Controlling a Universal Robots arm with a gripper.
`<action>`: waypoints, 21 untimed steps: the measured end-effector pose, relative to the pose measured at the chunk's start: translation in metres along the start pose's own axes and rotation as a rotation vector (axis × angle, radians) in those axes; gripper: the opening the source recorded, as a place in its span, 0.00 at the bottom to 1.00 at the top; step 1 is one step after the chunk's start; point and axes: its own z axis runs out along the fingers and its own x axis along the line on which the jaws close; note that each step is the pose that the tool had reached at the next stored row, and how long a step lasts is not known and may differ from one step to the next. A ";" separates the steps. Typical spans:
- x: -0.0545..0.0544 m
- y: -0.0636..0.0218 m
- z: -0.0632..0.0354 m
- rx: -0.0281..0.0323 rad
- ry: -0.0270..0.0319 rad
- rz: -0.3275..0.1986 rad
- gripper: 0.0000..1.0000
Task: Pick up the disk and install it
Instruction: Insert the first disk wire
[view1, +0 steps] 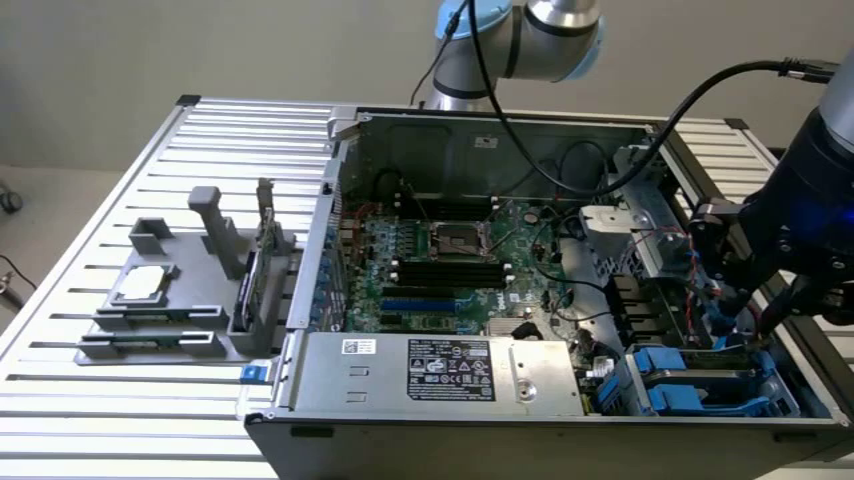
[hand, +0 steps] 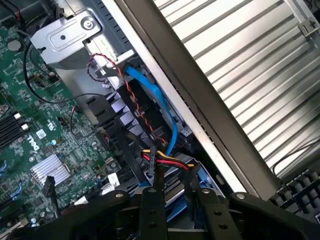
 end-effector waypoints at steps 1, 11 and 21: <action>0.000 0.0000 0.0001 0.0018 -0.0024 0.014 0.31; 0.000 -0.0008 0.0035 0.0161 -0.0225 0.134 0.31; 0.001 -0.0036 0.0125 0.0200 -0.0313 0.220 0.31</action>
